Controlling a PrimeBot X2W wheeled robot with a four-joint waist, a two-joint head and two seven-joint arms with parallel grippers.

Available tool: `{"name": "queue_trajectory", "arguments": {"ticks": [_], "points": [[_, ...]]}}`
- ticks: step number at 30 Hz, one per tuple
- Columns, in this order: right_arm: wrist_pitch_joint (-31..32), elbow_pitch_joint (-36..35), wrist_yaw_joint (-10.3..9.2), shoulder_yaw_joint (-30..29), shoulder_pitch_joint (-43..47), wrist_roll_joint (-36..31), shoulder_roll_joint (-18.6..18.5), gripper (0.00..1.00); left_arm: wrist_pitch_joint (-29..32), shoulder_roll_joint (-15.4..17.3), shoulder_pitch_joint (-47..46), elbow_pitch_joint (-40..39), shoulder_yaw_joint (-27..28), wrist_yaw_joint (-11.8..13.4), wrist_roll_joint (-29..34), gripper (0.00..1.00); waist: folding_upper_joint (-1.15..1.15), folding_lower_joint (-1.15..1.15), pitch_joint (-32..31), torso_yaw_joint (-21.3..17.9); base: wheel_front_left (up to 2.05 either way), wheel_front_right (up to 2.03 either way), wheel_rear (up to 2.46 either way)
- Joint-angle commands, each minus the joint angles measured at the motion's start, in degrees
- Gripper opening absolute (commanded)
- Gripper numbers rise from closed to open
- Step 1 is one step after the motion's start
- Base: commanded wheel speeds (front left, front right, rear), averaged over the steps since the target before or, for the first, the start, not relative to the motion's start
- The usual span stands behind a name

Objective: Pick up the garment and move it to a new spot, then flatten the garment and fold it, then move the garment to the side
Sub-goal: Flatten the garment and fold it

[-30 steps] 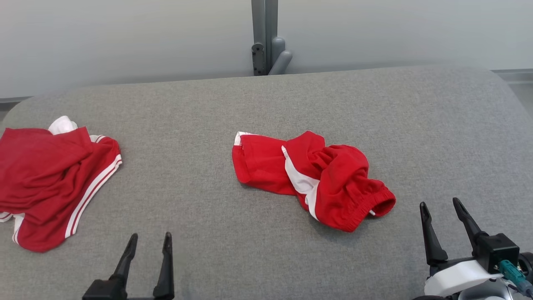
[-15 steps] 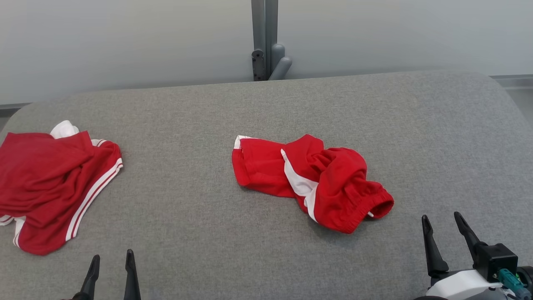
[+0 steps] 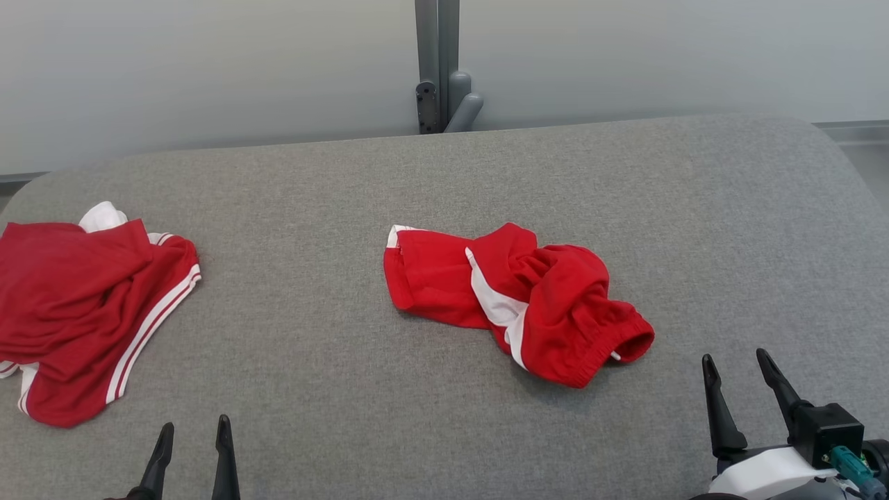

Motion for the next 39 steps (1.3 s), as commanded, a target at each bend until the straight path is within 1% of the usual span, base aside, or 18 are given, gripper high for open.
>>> {"name": "queue_trajectory", "arguments": {"ticks": [1,12,16,19,22,25,29,34,38,39], "points": [[-0.07,-0.33,-0.04,0.1,-0.09,-0.17,-0.08,1.0,-0.03,-0.02,-0.59,0.21,0.42,-0.19,0.32,1.0,0.0,0.0,0.02,-0.04,0.0,0.0,0.0],[-0.07,-0.93,-0.04,0.45,-0.58,0.06,-0.06,1.0,-0.03,-0.19,-1.19,0.82,0.72,-0.72,0.37,1.0,0.0,0.0,0.4,-0.46,0.0,0.0,0.0],[-0.07,-1.08,-0.04,1.22,-1.63,0.36,-0.47,1.0,-0.02,-0.19,-2.71,0.88,-0.3,-0.88,-0.15,1.0,0.0,0.0,1.16,-2.07,0.0,0.0,0.0],[-0.07,-1.45,-0.04,1.99,-2.41,0.45,-0.61,1.0,-0.03,-0.21,-5.6,1.01,-2.44,-0.93,0.41,1.0,0.0,0.0,2.16,-3.96,0.0,0.0,0.0],[-0.07,-1.91,-0.04,2.44,-3.41,0.7,-0.84,1.0,-0.02,0.22,-10.28,2.29,-6.5,-0.98,0.66,1.0,0.0,0.0,3.55,-6.37,0.0,0.0,0.0],[-0.07,-2.44,-0.04,2.46,-4.5,1.12,-0.87,1.0,0.16,1.58,-17.1,4.69,-12.55,-0.99,-0.2,1.0,0.0,0.0,5.85,-8.74,0.0,0.0,0.0],[-0.07,-3.09,-0.04,2.33,-6.27,1.81,-0.59,1.0,3.0,4.77,-28.82,9.36,-21.79,-1.0,-1.63,1.0,0.0,0.0,10.5,-11.56,0.0,0.0,0.0],[-0.07,-3.09,-0.04,2.66,-8.67,2.4,-0.04,1.0,7.76,9.77,-43.2,18.22,-31.59,-0.94,-4.3,1.0,0.0,0.0,15.39,-14.99,0.0,0.0,0.0],[-0.07,-2.6,-0.04,2.54,-9.71,2.84,0.46,1.0,9.78,13.28,-50.89,25.32,-40.27,-0.95,-7.01,1.0,0.0,0.0,17.29,-17.39,0.0,0.0,0.0],[-0.07,-2.6,-0.04,2.54,-9.71,2.84,0.46,1.0,9.78,13.28,-50.89,25.32,-40.27,-0.95,-7.01,1.0,0.0,0.0,17.29,-17.39,0.0,0.0,0.0]]}}
